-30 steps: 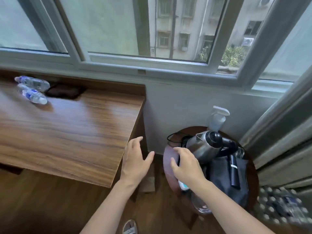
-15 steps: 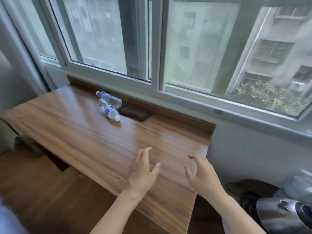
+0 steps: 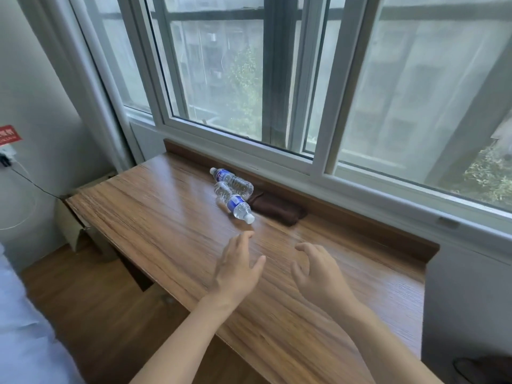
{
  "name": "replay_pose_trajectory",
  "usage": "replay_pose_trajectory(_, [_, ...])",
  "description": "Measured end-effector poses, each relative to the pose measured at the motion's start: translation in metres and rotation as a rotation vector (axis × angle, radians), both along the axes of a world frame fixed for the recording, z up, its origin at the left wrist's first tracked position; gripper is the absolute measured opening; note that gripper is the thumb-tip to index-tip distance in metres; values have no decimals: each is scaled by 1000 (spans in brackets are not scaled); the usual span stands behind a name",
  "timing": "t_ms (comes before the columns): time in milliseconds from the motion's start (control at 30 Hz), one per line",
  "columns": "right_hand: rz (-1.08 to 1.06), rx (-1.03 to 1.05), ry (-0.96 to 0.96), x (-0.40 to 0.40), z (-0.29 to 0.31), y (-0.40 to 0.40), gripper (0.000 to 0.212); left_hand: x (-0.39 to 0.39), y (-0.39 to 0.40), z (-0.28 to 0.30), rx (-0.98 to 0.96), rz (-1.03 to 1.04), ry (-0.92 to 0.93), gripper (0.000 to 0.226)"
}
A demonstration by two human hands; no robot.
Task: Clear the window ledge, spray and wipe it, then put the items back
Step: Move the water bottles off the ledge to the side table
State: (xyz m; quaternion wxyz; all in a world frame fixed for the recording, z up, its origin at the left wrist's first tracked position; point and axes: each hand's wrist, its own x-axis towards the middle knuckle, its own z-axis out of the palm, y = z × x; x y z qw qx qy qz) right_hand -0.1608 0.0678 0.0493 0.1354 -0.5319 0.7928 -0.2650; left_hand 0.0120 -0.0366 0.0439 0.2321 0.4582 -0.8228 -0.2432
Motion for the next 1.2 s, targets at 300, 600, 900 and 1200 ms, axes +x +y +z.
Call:
replay_pose_trajectory(300, [92, -37, 97, -10, 14, -71, 50, -4, -73, 32, -44, 6, -122, 59])
replay_pose_trajectory(600, [125, -30, 69, -7, 16, -180, 50, 6, -171, 33, -61, -60, -215, 54])
replay_pose_trajectory(900, [6, 54, 150, -6, -25, -319, 25, 18, -324, -17, -319, -377, -346, 39])
replay_pose_trajectory(1200, [-60, 172, 225, -15, -47, -422, 31, -19, -420, -67, -494, -782, -568, 68])
